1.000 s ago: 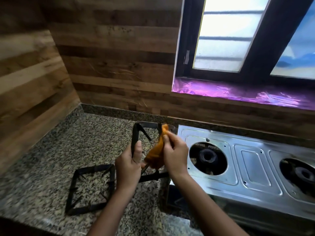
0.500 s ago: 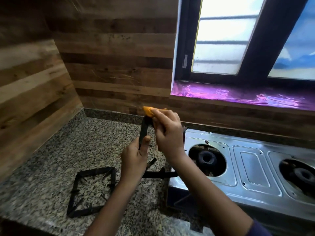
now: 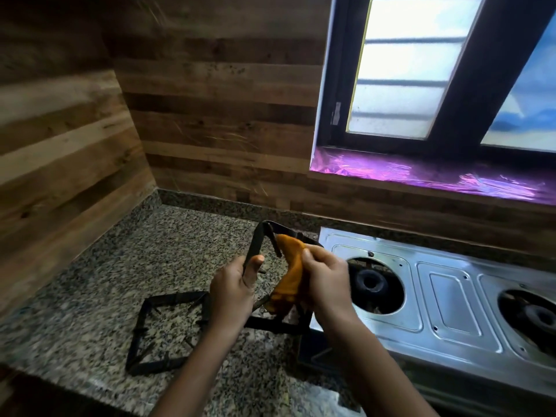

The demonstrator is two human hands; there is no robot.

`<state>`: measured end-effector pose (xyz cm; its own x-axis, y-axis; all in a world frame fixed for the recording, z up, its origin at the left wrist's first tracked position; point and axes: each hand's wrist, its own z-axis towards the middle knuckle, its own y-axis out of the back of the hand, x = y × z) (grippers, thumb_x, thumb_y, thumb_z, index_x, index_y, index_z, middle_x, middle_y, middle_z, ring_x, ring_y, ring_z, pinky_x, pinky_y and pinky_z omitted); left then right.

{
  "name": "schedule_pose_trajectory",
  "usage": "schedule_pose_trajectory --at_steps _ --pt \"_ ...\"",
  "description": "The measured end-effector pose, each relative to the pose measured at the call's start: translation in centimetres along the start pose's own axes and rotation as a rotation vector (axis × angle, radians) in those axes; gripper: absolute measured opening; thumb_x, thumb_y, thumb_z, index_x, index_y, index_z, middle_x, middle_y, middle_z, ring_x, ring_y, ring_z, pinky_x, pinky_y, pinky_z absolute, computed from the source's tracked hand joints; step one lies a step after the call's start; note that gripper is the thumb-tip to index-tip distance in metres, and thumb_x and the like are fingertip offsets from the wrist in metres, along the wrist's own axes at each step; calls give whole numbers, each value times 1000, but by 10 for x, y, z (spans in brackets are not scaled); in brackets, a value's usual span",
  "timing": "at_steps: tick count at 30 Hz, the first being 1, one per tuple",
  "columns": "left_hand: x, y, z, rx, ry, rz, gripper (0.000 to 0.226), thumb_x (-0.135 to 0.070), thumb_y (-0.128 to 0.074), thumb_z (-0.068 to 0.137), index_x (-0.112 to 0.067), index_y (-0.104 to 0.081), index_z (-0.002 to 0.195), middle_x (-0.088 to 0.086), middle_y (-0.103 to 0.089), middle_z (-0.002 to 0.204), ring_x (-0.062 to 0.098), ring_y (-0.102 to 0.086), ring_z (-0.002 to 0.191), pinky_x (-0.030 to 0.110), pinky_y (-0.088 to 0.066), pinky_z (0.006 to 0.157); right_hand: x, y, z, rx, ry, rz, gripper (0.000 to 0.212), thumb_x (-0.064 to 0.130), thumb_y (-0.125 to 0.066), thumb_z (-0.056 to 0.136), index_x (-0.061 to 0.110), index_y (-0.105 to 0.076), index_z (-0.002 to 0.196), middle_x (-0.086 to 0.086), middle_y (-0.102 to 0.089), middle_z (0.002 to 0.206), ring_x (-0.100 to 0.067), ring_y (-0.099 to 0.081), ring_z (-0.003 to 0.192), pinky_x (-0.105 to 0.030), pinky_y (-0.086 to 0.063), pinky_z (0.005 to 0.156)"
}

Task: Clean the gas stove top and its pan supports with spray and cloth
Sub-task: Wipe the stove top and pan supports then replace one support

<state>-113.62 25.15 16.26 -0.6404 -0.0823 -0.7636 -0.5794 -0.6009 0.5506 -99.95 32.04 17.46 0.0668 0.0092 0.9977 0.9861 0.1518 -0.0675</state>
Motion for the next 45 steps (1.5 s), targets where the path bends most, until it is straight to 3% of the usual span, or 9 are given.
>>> schedule_pose_trajectory --at_steps 4,9,13,18,23,29,34,40,45 --pt "0 0 0 33 54 -55 85 -98 -6 61 -21 -42 59 -3 -37 47 12 -34 41 24 -19 43 28 3 -4 -31 105 235 16 12 -60 95 14 -75 100 -7 -74 89 -20 -65 80 -35 -53 74" --pt "-10 -1 10 47 120 -187 121 -101 8 49 -7 -63 78 8 -60 62 23 -59 60 35 -41 53 19 -28 7 122 930 -451 23 8 -60 90 12 -75 106 -2 -69 98 -20 -60 93 -37 -49 83" --pt "-8 -3 12 -31 286 -304 123 -103 6 41 -19 -65 98 13 -68 94 29 -63 88 38 -50 75 -1 -32 6 162 1108 -630 26 2 -54 90 9 -75 102 -3 -69 96 -25 -57 88 -35 -49 78" --pt "5 -8 8 86 312 -251 127 -103 1 49 -10 -64 105 19 -64 97 37 -64 90 54 -54 82 -19 -6 -1 116 1038 -662 25 5 -51 92 10 -73 103 -5 -67 95 -24 -55 87 -25 -45 79" --pt "-6 3 11 56 268 -292 123 -105 1 41 1 -56 65 7 -51 51 21 -46 45 31 -36 55 -48 12 -11 143 874 -820 23 6 -57 83 14 -71 99 0 -64 94 -23 -56 88 -38 -51 72" --pt "-12 10 14 -31 354 -407 108 -108 -12 27 -17 -53 65 1 -54 56 17 -50 51 25 -34 53 -17 27 -6 -230 163 164 19 15 -56 98 23 -72 94 -4 -70 87 -19 -62 78 -33 -51 66" --pt "-11 -1 12 -51 368 -450 94 -107 -18 42 -16 -40 55 4 -38 50 14 -36 47 26 -22 51 -6 35 36 -197 -392 541 20 19 -41 101 12 -60 100 -19 -67 88 -32 -66 73 -36 -55 61" --pt "-6 -24 -11 -135 398 -548 72 -76 -23 81 -10 -46 68 5 -43 50 13 -37 37 22 -31 41 12 13 61 -187 -315 141 17 14 -43 80 15 -55 68 -15 -59 78 -27 -54 76 -39 -46 71" --pt "-1 0 -8 -83 314 -641 44 -53 -30 97 -22 -44 125 6 -65 94 21 -61 49 32 -54 45 34 0 65 -33 24 -110 21 12 -41 87 5 -56 75 -4 -54 69 -16 -51 66 -30 -41 61"
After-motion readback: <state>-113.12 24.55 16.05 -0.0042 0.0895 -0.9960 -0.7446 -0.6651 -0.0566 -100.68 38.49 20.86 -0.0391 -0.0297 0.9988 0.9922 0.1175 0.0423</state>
